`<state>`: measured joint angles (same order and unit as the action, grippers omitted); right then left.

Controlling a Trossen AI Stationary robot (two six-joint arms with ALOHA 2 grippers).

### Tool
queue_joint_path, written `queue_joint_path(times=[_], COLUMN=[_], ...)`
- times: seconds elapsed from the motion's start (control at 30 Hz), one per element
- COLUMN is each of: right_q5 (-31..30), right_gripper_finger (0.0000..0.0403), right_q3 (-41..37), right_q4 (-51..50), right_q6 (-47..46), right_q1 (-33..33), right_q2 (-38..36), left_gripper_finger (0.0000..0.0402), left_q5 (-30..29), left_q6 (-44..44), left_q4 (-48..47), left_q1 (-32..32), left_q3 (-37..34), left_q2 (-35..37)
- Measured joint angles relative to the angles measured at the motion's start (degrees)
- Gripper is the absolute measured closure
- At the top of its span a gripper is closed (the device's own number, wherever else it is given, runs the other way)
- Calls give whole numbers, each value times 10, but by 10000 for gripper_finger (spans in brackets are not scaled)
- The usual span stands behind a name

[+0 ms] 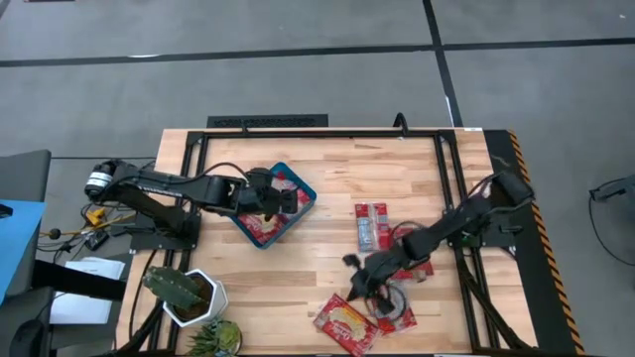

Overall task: Sort popcorn bags into baskets
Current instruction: Put the red popcorn bag into the blue bin

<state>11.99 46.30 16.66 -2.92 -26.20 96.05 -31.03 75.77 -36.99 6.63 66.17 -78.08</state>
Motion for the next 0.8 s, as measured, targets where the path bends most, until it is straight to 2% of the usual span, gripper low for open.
queue_joint_path(times=[0.2,0.33,0.63,0.8], right_q5=[3,16,-33,-45], right_gripper_finger=[380,370,385,372], right_q3=[89,111,112,112], right_q4=[-27,-29,-121,-168], right_q6=[8,-8,-2,0], right_q1=[-49,-53,15,67], right_q2=[115,156,158,147], left_gripper_finger=[134,134,134,134], left_q5=[7,18,33,15], left_q6=[-20,-25,63,112], left_q4=[4,3,23,21], left_q1=[24,37,80,109], left_q3=[0,0,0,0], left_q2=[0,0,0,0])
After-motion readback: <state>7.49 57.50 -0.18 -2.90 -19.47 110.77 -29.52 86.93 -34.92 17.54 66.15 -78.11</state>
